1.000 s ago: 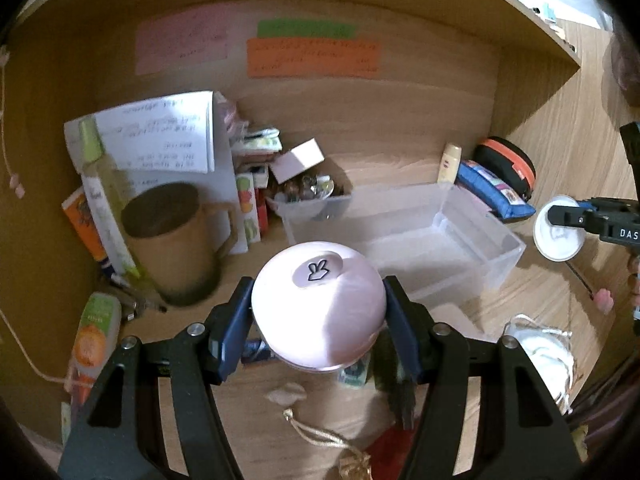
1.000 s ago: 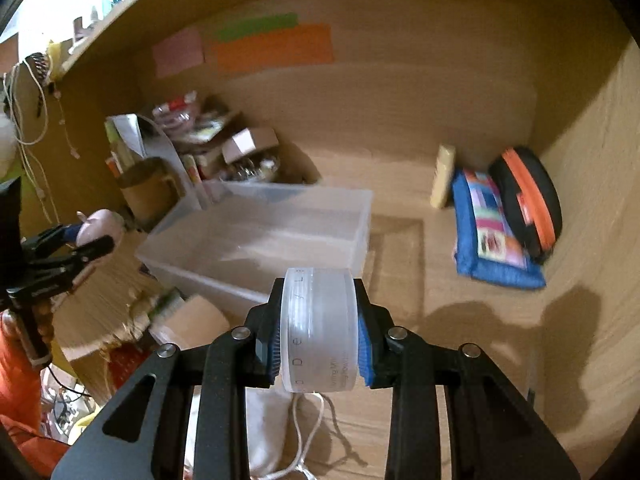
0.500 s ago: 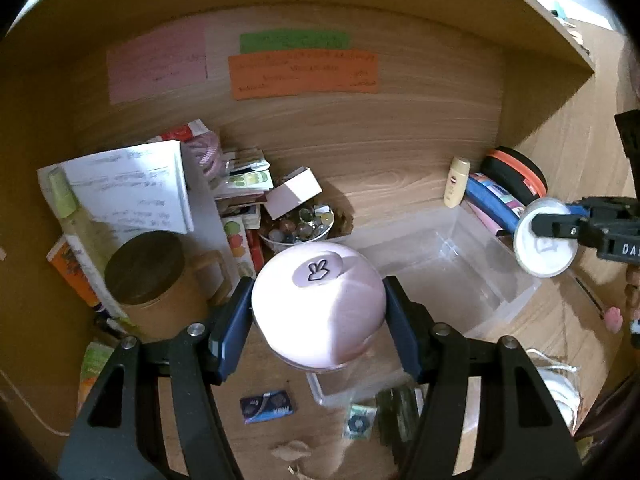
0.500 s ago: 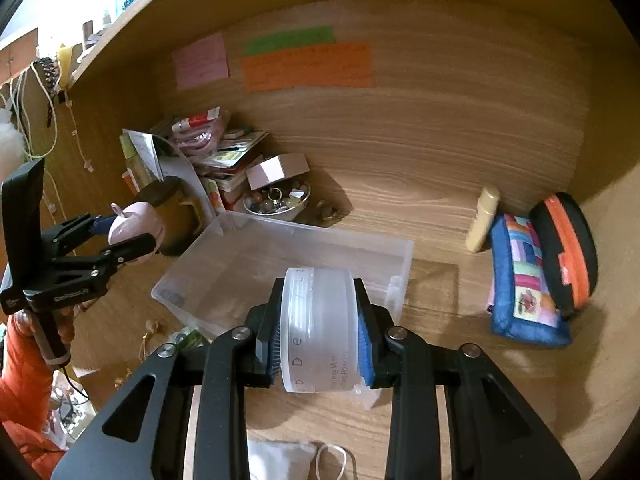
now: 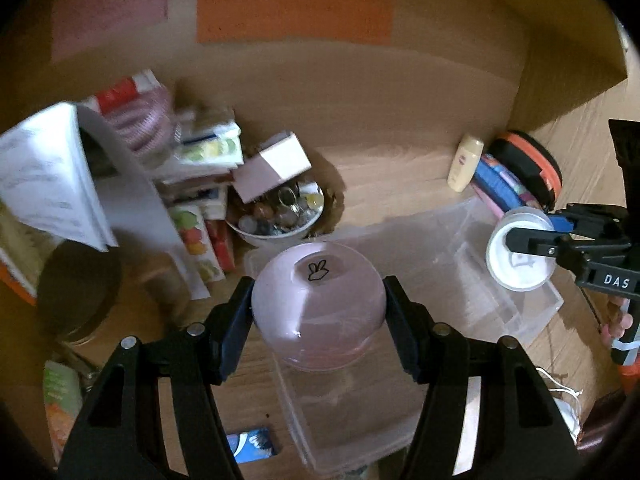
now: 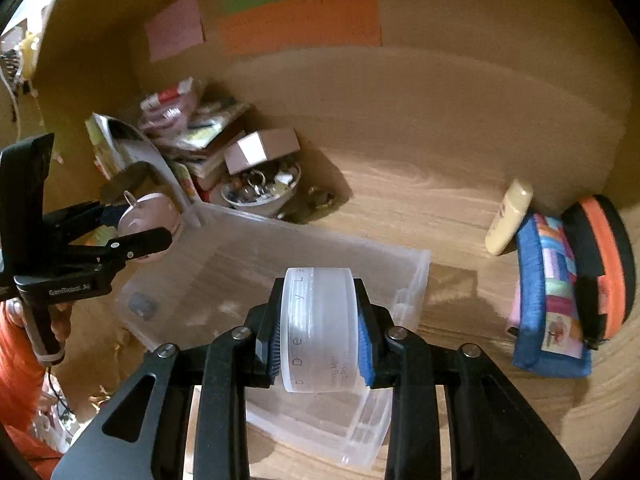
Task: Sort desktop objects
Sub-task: 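Carry the pink container and white cup over the clear box with both grippers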
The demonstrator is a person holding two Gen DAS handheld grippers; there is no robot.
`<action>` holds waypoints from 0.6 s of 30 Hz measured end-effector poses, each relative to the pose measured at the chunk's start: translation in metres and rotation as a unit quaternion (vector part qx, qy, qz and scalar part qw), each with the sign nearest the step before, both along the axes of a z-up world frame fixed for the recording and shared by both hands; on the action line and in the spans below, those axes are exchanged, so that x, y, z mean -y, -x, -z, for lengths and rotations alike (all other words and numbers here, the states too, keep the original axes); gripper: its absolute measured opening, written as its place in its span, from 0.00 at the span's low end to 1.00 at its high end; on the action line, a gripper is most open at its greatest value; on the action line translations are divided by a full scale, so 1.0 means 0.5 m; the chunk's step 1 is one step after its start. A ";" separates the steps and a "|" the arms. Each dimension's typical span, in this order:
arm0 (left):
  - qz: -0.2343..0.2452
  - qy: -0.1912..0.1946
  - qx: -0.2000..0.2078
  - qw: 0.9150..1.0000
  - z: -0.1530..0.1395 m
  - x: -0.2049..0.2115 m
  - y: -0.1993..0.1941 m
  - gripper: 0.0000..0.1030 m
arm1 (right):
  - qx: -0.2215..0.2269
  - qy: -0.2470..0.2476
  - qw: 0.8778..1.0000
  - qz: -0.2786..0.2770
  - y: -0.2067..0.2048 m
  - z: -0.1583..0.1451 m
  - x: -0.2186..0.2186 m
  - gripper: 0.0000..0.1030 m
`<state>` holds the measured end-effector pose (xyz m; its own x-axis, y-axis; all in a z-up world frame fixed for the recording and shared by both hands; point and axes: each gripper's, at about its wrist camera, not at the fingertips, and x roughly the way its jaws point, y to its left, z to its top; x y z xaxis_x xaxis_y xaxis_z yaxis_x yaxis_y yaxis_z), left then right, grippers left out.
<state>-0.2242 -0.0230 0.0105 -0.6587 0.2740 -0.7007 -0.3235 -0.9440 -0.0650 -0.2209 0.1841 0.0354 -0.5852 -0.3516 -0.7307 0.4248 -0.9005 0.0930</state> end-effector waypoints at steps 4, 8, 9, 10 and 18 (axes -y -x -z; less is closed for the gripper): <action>0.010 0.008 0.018 1.000 0.020 -0.010 0.028 0.61 | 0.019 -0.008 1.000 0.000 0.029 0.031 0.001 0.26; 0.023 0.016 0.030 0.999 0.038 -0.026 0.040 0.61 | 0.032 -0.020 0.999 -0.001 0.055 0.056 0.008 0.26; 0.029 0.017 0.035 0.999 0.044 -0.032 0.042 0.61 | 0.036 -0.023 0.999 -0.002 0.061 0.061 0.009 0.26; 0.033 0.016 0.039 0.999 0.048 -0.037 0.045 0.61 | 0.040 -0.027 0.999 -0.004 0.066 0.069 0.011 0.26; 0.068 0.058 0.071 0.993 0.081 -0.090 0.059 0.61 | 0.050 -0.062 0.997 -0.017 0.094 0.105 0.033 0.26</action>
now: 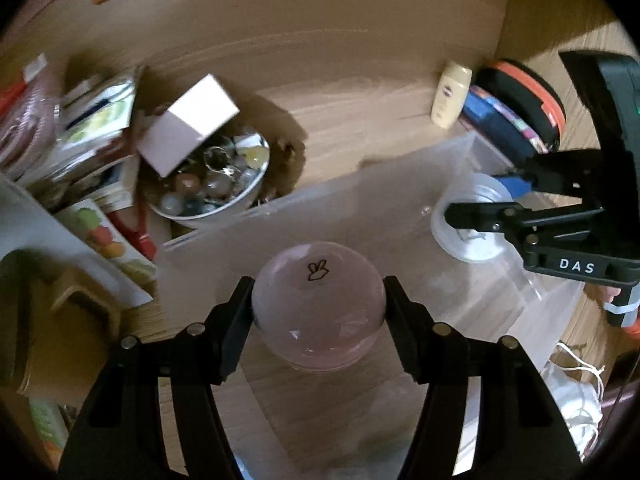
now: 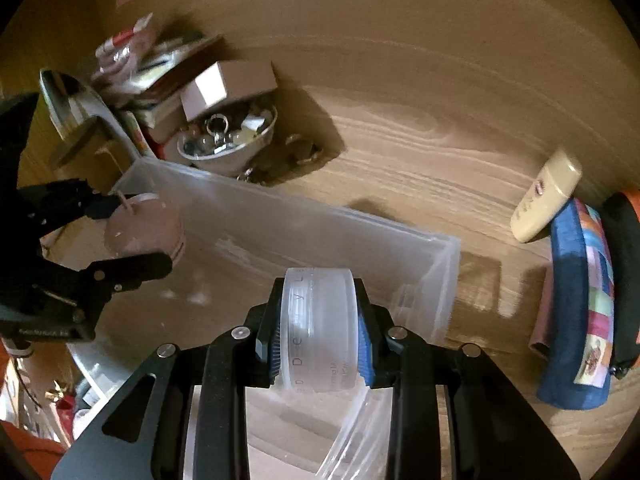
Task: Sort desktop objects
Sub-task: 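Carry the pink container and white cup over the clear box with both grippers, then open both grippers to drop the pink container and white cup into the box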
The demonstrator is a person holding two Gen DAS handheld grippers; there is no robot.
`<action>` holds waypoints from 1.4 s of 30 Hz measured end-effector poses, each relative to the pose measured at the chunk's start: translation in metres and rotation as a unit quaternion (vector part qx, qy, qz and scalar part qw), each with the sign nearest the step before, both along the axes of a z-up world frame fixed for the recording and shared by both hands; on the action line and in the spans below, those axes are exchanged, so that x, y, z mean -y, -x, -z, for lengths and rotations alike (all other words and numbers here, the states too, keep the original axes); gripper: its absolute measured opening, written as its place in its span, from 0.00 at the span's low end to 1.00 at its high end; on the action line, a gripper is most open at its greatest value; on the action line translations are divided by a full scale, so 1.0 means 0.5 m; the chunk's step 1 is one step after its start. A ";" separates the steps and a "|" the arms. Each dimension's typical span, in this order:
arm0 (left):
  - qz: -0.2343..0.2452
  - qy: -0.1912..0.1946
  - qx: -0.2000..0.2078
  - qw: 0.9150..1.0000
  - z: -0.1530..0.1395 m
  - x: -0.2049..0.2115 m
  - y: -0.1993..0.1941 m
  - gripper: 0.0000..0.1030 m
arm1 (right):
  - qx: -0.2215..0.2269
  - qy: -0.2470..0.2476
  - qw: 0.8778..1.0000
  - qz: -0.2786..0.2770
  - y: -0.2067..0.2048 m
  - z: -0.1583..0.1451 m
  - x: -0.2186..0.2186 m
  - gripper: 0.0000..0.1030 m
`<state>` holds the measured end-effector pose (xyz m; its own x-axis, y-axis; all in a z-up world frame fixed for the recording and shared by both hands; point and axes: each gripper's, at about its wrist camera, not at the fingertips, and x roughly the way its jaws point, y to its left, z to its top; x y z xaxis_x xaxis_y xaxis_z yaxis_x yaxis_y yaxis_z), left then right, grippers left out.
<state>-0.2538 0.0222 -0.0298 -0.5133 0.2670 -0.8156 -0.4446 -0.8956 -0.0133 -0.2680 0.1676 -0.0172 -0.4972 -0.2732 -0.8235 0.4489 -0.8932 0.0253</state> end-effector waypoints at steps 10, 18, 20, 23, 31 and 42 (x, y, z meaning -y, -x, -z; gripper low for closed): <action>0.013 0.042 0.020 0.999 0.024 -0.025 0.006 0.61 | -0.003 -0.048 0.999 -0.019 -0.004 0.008 0.021 0.26; 0.009 0.063 0.035 0.997 0.032 -0.027 0.014 0.64 | -0.012 -0.092 0.995 -0.028 -0.018 0.015 0.040 0.28; 0.010 0.059 0.036 0.998 0.031 -0.027 0.015 0.65 | -0.015 -0.095 0.995 -0.029 -0.020 0.018 0.041 0.29; 0.010 0.057 0.036 0.998 0.030 -0.026 0.017 0.69 | -0.018 -0.099 0.995 -0.025 -0.022 0.019 0.041 0.30; -0.009 0.039 0.032 0.999 0.016 -0.018 0.011 0.82 | -0.027 -0.060 0.998 -0.004 -0.047 -0.030 0.039 0.69; -0.028 0.020 -0.029 0.999 -0.079 0.020 -0.050 0.89 | -0.087 -0.045 0.995 0.015 -0.116 -0.120 0.023 0.80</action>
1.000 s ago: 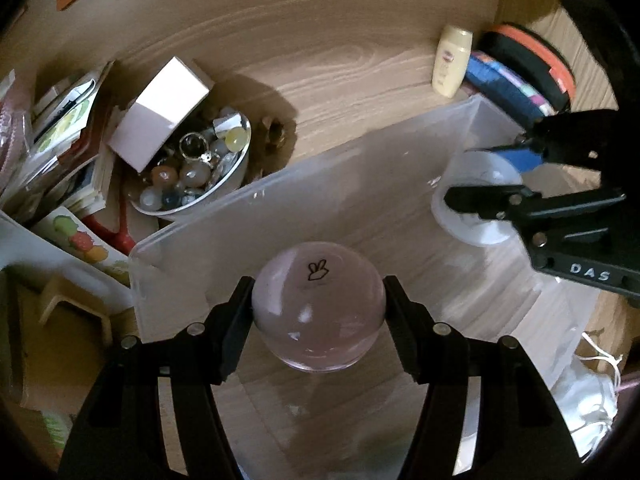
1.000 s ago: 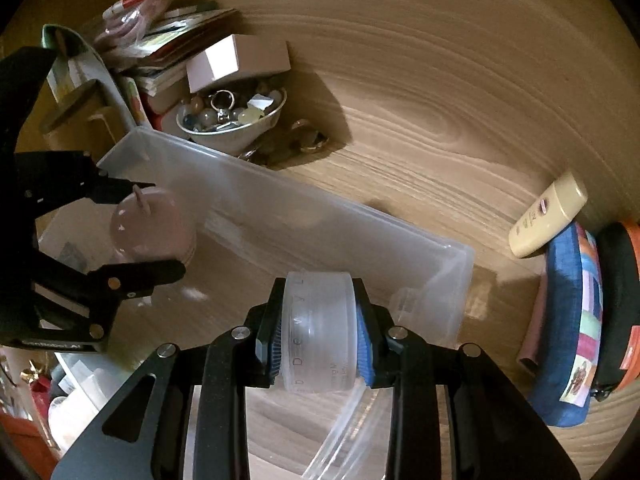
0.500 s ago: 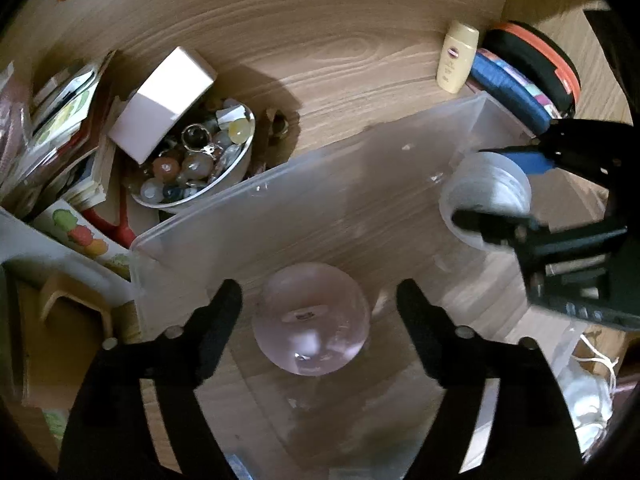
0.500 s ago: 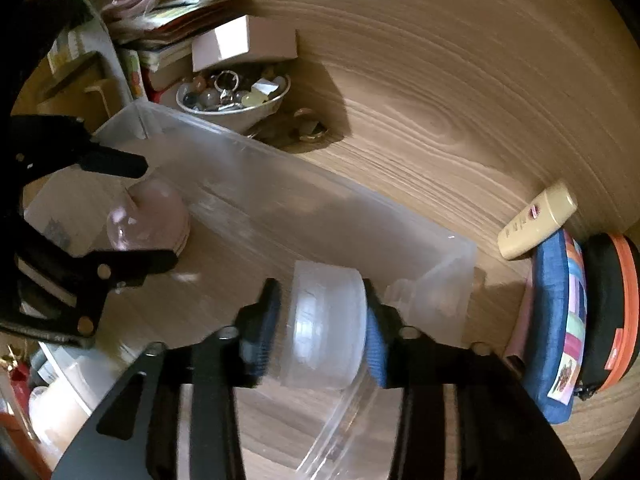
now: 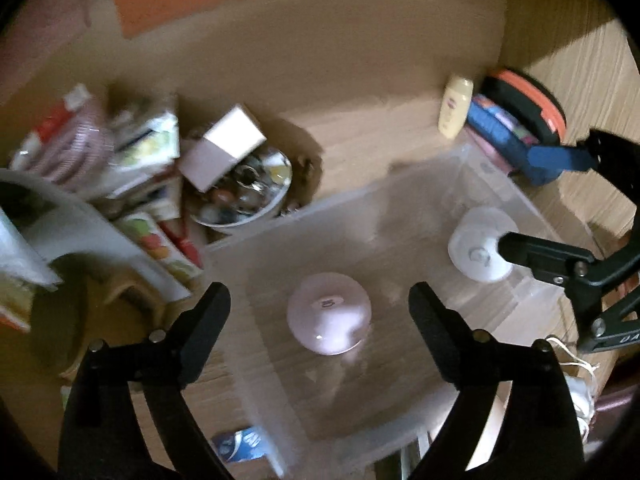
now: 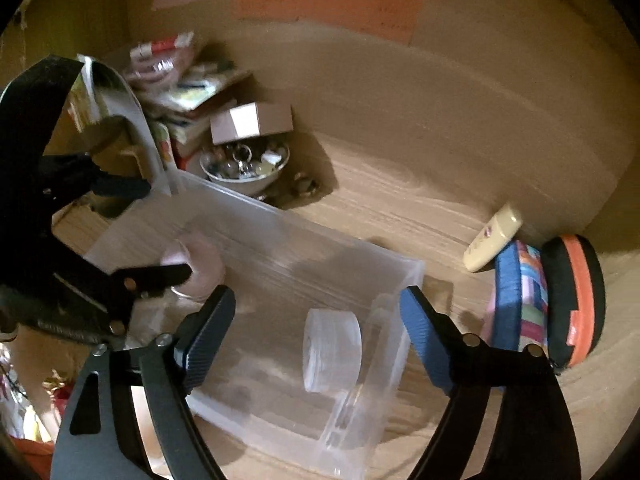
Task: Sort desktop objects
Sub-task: 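Open both grippers to drop the pink container and white cup into the box, then move the right gripper to the white cloth pouch and grasp it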
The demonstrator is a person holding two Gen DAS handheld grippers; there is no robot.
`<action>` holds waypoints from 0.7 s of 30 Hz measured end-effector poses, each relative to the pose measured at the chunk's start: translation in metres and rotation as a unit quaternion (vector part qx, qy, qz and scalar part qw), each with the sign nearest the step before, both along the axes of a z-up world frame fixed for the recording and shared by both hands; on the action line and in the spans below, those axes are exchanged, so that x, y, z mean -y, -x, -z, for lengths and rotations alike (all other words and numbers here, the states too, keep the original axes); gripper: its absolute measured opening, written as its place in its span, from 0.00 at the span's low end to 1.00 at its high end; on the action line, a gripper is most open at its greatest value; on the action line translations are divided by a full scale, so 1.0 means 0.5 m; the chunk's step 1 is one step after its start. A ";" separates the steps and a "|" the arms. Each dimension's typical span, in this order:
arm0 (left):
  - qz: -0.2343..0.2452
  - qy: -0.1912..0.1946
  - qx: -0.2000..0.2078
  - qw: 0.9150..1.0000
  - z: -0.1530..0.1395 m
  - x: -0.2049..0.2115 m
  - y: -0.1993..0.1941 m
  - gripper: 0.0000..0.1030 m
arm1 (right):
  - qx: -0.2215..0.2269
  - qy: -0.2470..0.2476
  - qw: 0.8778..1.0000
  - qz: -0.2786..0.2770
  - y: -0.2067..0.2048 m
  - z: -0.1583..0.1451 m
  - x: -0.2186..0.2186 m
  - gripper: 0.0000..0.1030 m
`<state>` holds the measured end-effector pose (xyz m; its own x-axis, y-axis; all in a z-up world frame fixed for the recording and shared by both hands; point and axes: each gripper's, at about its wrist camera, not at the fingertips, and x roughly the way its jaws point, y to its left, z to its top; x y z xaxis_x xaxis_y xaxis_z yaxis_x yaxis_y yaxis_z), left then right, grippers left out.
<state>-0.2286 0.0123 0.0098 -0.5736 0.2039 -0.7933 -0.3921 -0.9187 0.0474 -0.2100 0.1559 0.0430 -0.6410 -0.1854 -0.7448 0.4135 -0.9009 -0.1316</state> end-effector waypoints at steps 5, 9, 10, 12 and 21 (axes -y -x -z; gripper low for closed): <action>-0.018 -0.015 -0.028 0.999 -0.043 0.035 -0.039 0.92 | -0.017 0.019 1.000 0.005 -0.042 -0.034 -0.018 0.80; -0.026 -0.021 -0.047 0.998 -0.064 0.053 -0.077 0.92 | -0.033 0.030 0.999 0.008 -0.077 -0.055 -0.030 0.81; -0.027 -0.023 -0.051 0.998 -0.068 0.057 -0.089 0.92 | -0.036 0.035 0.999 0.008 -0.088 -0.061 -0.033 0.81; -0.028 -0.026 -0.056 0.998 -0.071 0.063 -0.108 0.93 | -0.044 0.039 0.998 0.010 -0.106 -0.069 -0.039 0.82; -0.038 -0.032 -0.076 0.996 -0.077 0.088 -0.201 0.94 | -0.066 0.044 0.997 0.014 -0.178 -0.078 -0.066 0.84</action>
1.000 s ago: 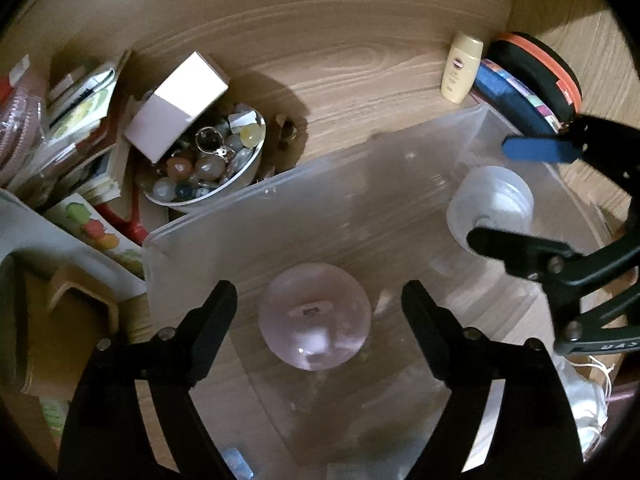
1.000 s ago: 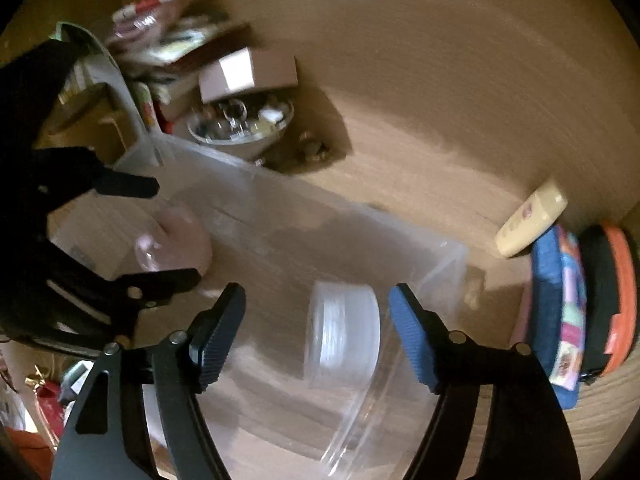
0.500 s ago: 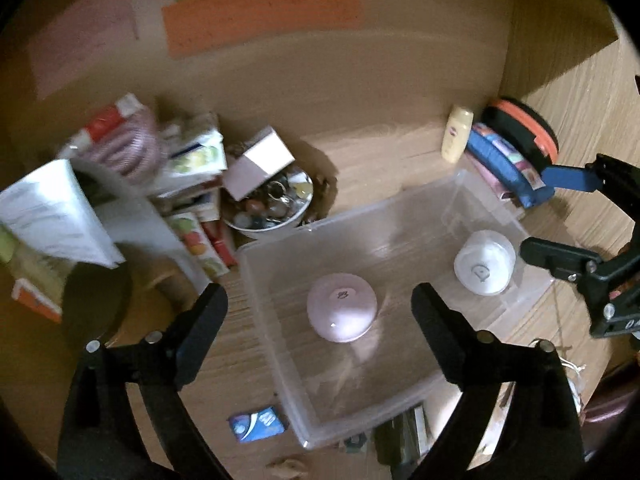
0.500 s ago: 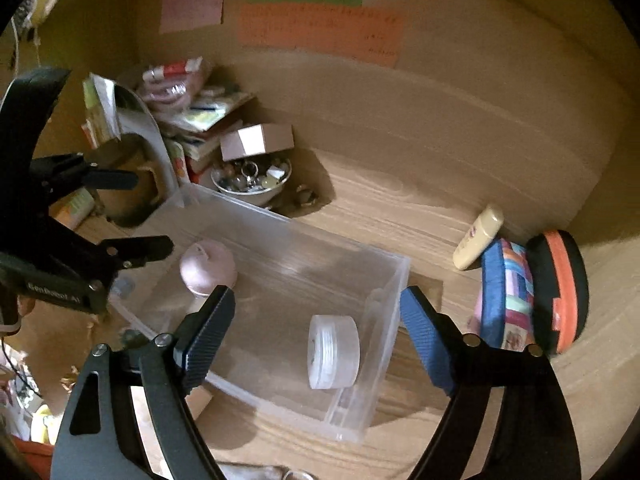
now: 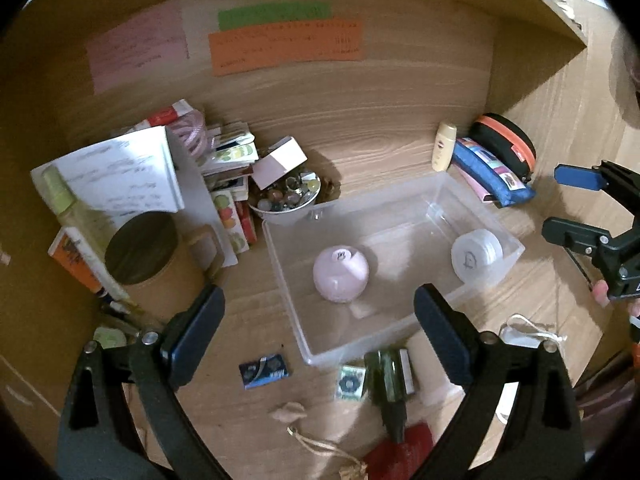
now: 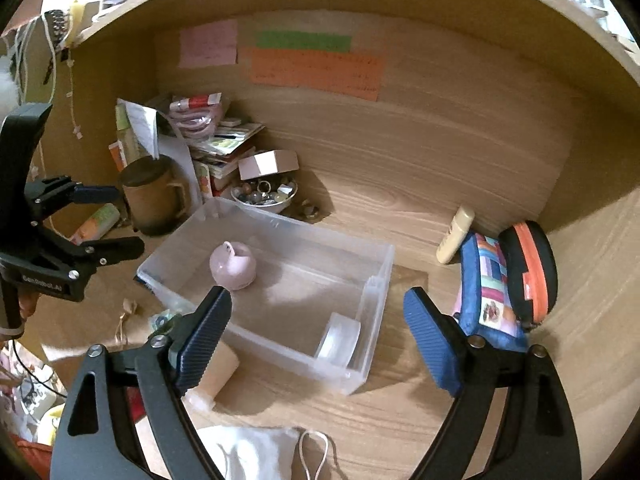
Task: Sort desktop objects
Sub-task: 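Move the right gripper to the white cloth pouch and grasp it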
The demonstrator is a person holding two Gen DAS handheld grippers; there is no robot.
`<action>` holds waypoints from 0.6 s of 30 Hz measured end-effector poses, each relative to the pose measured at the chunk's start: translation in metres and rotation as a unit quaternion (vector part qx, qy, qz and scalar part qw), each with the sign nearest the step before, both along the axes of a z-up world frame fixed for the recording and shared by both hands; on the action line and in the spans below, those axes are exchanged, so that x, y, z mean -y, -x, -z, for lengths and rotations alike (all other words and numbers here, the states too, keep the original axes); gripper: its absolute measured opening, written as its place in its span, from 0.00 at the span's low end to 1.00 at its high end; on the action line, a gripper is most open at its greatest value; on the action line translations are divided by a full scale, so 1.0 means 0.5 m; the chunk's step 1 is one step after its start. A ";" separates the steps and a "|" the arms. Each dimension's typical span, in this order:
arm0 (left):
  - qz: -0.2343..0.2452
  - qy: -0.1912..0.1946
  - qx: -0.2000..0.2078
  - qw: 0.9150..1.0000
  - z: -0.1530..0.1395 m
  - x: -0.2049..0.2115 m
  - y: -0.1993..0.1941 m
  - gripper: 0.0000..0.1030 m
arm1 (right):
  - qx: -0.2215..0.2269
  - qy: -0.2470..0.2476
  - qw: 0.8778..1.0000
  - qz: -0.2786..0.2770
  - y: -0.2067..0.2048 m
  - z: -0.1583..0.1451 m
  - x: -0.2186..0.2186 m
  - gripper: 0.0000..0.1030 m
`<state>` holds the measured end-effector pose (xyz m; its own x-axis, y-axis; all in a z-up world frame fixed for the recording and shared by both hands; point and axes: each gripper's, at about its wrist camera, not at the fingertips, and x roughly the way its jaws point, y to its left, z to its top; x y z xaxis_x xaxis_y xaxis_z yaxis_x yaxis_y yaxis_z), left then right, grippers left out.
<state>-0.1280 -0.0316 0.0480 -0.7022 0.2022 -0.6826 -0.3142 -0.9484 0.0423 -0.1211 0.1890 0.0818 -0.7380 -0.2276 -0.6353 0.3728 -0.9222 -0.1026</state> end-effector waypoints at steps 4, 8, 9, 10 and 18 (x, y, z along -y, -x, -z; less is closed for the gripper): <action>-0.007 0.002 -0.011 1.000 0.005 0.010 -0.036 0.94 | -0.011 0.001 1.000 -0.001 -0.042 0.007 -0.001 0.84; -0.014 0.009 -0.023 1.000 0.015 0.017 -0.071 0.94 | -0.018 0.005 1.000 0.003 -0.078 0.018 -0.002 0.84; -0.016 0.008 -0.024 1.000 0.021 0.020 -0.082 0.95 | -0.017 0.005 1.000 0.003 -0.087 0.023 -0.002 0.84; -0.016 0.007 -0.025 1.000 0.025 0.022 -0.089 0.96 | -0.017 0.006 1.000 0.002 -0.092 0.026 -0.002 0.85; -0.019 0.012 -0.013 1.000 0.080 0.029 -0.140 0.97 | -0.012 -0.004 1.000 0.009 -0.127 0.078 -0.007 0.91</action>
<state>-0.0581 -0.0462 0.0080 -0.7262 0.1584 -0.6690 -0.2760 -0.9584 0.0726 -0.0576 0.1924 0.0426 -0.7568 -0.2097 -0.6191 0.3541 -0.9277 -0.1186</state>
